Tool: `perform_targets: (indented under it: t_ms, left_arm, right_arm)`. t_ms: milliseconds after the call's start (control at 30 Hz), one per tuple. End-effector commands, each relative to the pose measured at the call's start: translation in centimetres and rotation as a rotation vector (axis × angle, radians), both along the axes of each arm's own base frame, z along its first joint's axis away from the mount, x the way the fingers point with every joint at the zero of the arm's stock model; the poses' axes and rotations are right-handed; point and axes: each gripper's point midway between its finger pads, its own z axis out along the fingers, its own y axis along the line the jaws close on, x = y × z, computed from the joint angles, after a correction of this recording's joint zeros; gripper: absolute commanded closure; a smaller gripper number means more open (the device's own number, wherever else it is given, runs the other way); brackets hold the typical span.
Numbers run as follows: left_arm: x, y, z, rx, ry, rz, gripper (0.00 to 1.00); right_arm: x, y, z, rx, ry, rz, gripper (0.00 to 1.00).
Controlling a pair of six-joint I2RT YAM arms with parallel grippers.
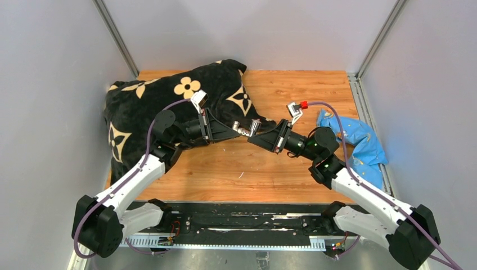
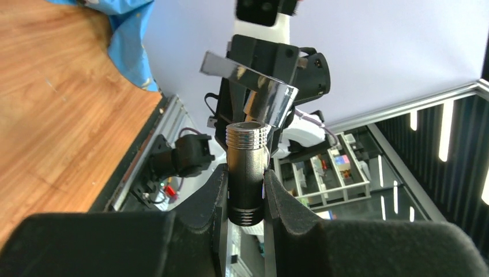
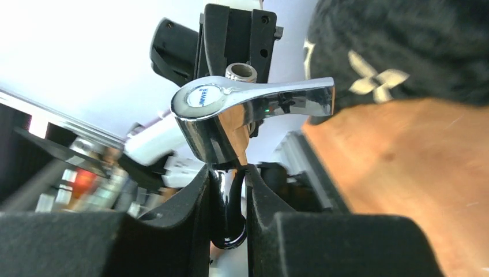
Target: Install the water faucets
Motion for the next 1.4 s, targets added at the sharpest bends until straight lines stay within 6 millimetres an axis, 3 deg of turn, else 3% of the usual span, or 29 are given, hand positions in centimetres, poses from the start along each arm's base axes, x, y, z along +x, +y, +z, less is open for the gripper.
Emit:
perform_targets:
  t_ms: [0, 133, 267, 333, 400, 633, 733, 800, 967, 1067, 1167, 1367]
  left_arm:
    - [-1.2, 0.5, 1.8, -0.057, -0.176, 0.009, 1.0]
    - [-1.1, 0.8, 1.1, -0.029, -0.191, 0.051, 1.0]
    - [-0.9, 0.9, 0.8, 0.004, -0.186, 0.07, 1.0]
    - [-0.8, 0.9, 0.9, 0.006, -0.177, 0.081, 1.0]
    - [-0.6, 0.9, 1.0, 0.016, -0.166, 0.084, 1.0]
    - [-0.4, 0.4, 1.0, 0.018, -0.089, 0.046, 1.0]
    - [-0.2, 0.1, 0.6, 0.024, -0.021, 0.021, 1.0]
    - [-0.2, -0.1, 0.0, 0.029, 0.038, -0.005, 1.0]
    - [-0.5, -0.4, -1.7, 0.046, 0.171, -0.06, 1.0]
    - [-0.6, -0.6, -3.2, 0.078, 0.224, -0.093, 1.0]
    - [-0.4, -0.7, -4.3, 0.091, 0.27, -0.097, 1.0]
    - [-0.1, -0.8, -4.4, 0.094, 0.299, -0.092, 1.0]
  right_arm:
    - [1.0, -0.9, 2.2, 0.268, 0.374, 0.055, 0.99]
    - [1.2, -1.0, 1.9, 0.365, 0.51, 0.102, 0.95]
    - [0.8, -0.7, 1.2, 0.284, 0.481, 0.091, 0.43]
    - [0.8, -1.1, -0.1, 0.219, 0.489, 0.037, 0.3]
    - [0.7, -1.8, -1.2, 0.153, 0.48, -0.027, 0.24]
    - [-0.5, -6.9, -2.9, -0.125, 0.283, -0.269, 0.21]
    - [-1.7, -8.5, -0.7, -0.275, -0.088, -0.279, 0.26]
    - [-4.5, -7.9, 0.4, -0.358, -0.466, -0.133, 0.44]
    - [-3.6, -10.1, -1.2, -0.546, -0.825, -0.256, 0.45]
    - [-3.4, -9.8, -1.6, -0.598, -1.008, -0.244, 0.4]
    - [-2.1, -10.0, -2.2, -0.729, -1.099, -0.264, 0.34]
    - [-0.9, -9.0, -2.9, -0.861, -1.235, -0.275, 0.25]
